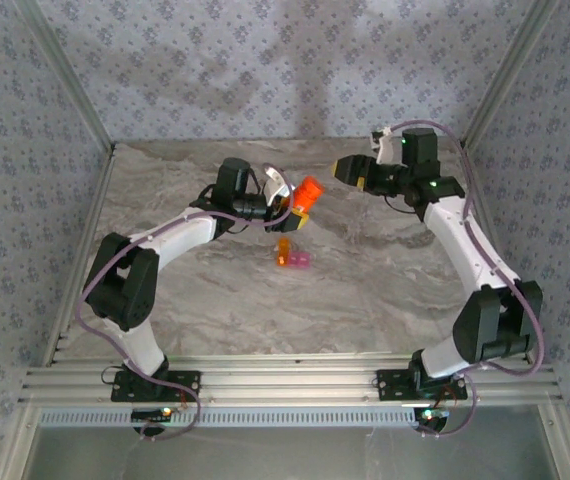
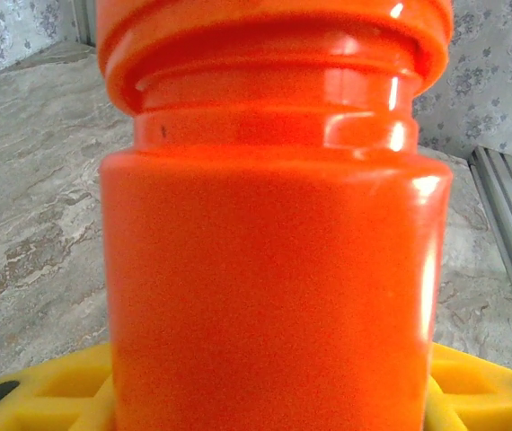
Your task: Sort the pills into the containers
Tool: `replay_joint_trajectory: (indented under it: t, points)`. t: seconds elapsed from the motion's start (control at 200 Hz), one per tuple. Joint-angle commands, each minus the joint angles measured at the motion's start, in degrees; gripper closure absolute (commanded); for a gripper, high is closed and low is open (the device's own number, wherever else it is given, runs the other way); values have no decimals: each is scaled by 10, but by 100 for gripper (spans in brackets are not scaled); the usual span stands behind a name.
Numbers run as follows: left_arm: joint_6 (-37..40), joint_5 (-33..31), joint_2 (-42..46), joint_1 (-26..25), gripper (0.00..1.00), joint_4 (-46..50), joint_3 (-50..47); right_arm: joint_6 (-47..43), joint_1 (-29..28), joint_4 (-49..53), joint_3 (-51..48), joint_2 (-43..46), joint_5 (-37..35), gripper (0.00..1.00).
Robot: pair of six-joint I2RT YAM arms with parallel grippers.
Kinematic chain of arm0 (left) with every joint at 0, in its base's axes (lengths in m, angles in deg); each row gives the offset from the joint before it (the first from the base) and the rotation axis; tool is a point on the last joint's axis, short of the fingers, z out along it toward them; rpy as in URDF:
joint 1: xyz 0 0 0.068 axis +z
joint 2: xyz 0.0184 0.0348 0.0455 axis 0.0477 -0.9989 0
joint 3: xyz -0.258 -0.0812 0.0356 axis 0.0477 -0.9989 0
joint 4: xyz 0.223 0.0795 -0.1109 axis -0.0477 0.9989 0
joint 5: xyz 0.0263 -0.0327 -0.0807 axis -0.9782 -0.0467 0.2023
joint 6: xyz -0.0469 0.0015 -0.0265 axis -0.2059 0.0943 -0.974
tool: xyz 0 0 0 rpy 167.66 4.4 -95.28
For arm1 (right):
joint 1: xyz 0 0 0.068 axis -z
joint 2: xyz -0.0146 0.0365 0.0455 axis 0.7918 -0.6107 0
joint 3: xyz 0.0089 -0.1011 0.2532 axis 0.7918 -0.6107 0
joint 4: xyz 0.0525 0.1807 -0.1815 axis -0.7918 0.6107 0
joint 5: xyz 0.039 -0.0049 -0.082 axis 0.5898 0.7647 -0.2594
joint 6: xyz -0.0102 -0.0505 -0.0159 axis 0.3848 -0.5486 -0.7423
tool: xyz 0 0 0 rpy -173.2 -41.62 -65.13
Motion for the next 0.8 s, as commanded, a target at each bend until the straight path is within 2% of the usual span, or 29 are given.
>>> replay_joint_trajectory:
  t: [0.0,0.4,0.65,0.795]
  points:
    - [-6,30,15,0,100,-21,19,-16,-13,21,23,-22,18,32]
    - [-6,33,17,-1,100,-21,19,-48,-76,66,75,-67,-4,56]
    - [-7,32,19,-1,100,-21,19,-122,-109,182,117,-86,-41,59]
    - [-6,28,23,-1,100,-24,17,-122,-114,187,101,-77,-41,59]
